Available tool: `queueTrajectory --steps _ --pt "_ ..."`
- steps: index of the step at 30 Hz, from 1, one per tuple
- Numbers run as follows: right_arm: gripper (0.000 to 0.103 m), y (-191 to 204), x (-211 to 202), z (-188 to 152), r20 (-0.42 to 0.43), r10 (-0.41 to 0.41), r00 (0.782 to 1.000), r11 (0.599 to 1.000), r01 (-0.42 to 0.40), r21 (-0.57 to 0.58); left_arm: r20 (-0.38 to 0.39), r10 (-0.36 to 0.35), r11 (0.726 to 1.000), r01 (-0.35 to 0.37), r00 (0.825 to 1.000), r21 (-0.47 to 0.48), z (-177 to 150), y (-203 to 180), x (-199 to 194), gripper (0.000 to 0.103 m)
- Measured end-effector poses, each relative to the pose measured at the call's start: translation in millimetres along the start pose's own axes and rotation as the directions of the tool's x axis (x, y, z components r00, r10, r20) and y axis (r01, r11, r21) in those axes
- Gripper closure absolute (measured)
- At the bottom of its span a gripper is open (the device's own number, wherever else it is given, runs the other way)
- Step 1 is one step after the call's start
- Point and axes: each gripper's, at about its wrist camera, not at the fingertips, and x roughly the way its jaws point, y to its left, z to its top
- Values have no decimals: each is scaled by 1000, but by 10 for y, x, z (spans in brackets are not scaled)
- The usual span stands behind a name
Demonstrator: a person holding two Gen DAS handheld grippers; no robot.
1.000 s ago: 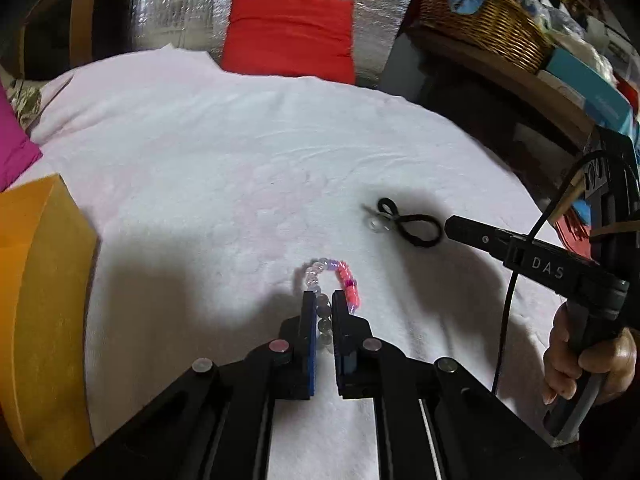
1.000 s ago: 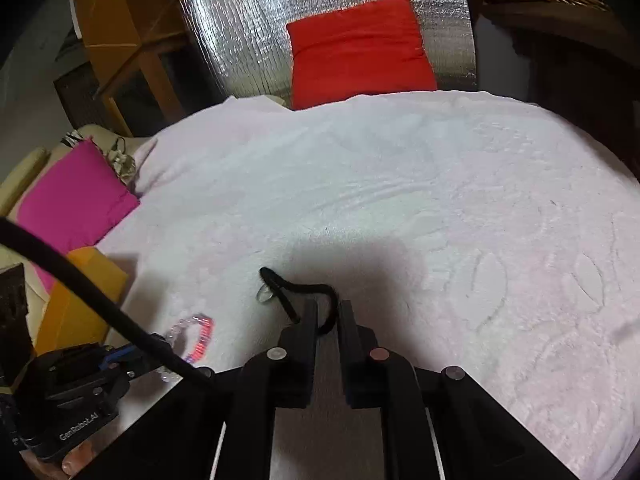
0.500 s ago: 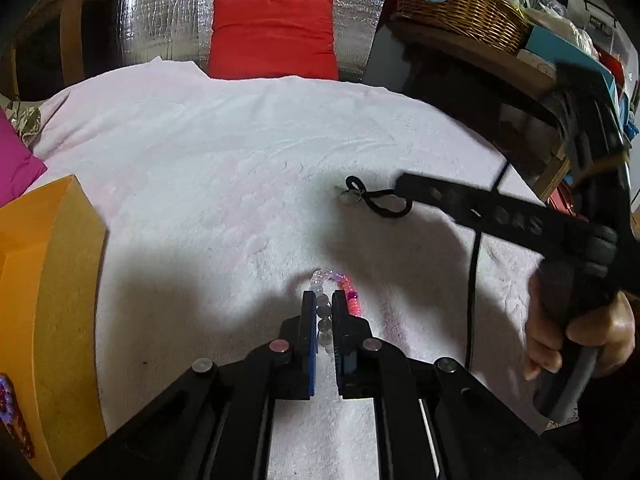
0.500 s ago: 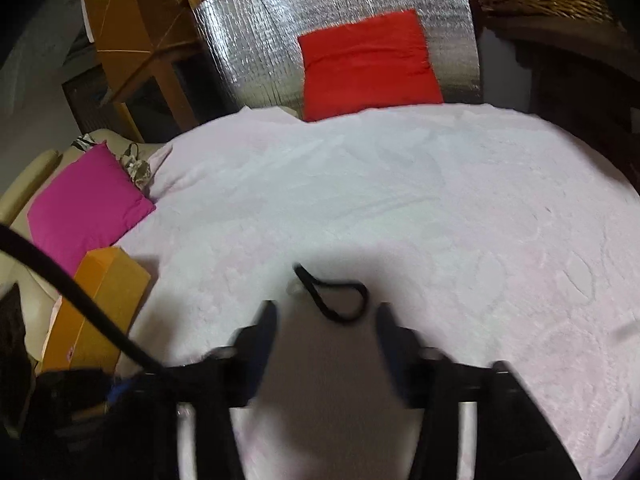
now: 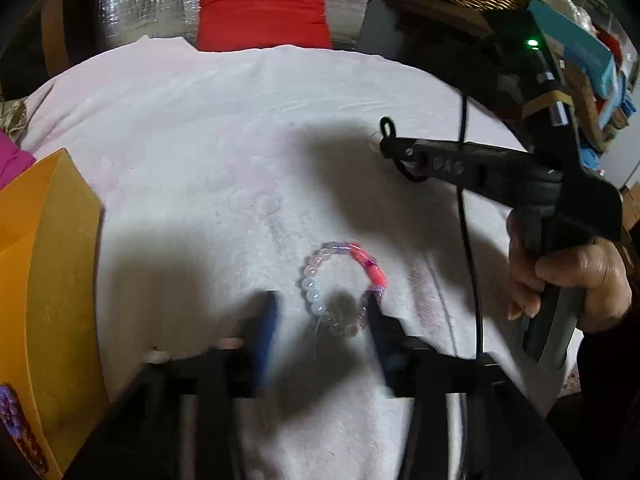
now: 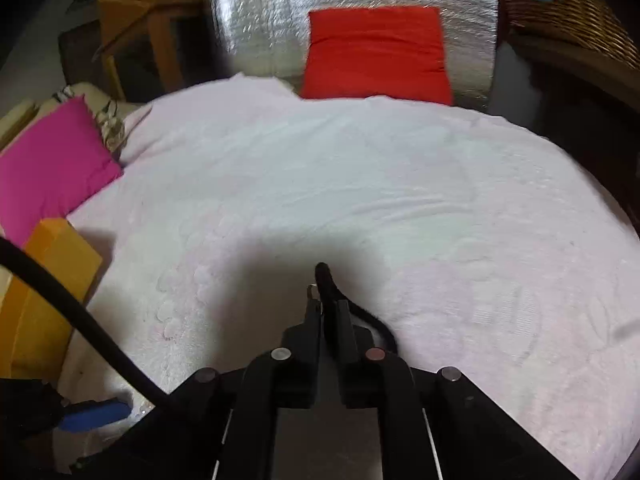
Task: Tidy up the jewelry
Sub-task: 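Grasp and lift the pink-clear bracelet with the left tool while the right lifts the lanyard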
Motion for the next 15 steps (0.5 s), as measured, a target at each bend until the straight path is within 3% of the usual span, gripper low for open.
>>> queueTrajectory --steps 5,9,11,13,15 --pt "95 -299 -322 -67 4 59 998 994 -59 94 23 -13 998 12 1000 59 2 -172 -22 38" --pt "95 -446 -541 -177 -3 107 994 986 -106 129 -12 16 998 -15 1000 67 15 -244 125 39" --pt "95 -539 -589 -218 -15 133 991 980 -129 153 -9 35 998 -34 999 56 28 -260 186 54" --pt "95 -603 -604 -232 -23 148 989 974 -142 174 7 36 998 -36 999 60 59 -293 198 84" --pt "95 -663 -600 -249 -27 156 987 972 -148 183 9 21 999 -22 1000 37 84 -302 211 94"
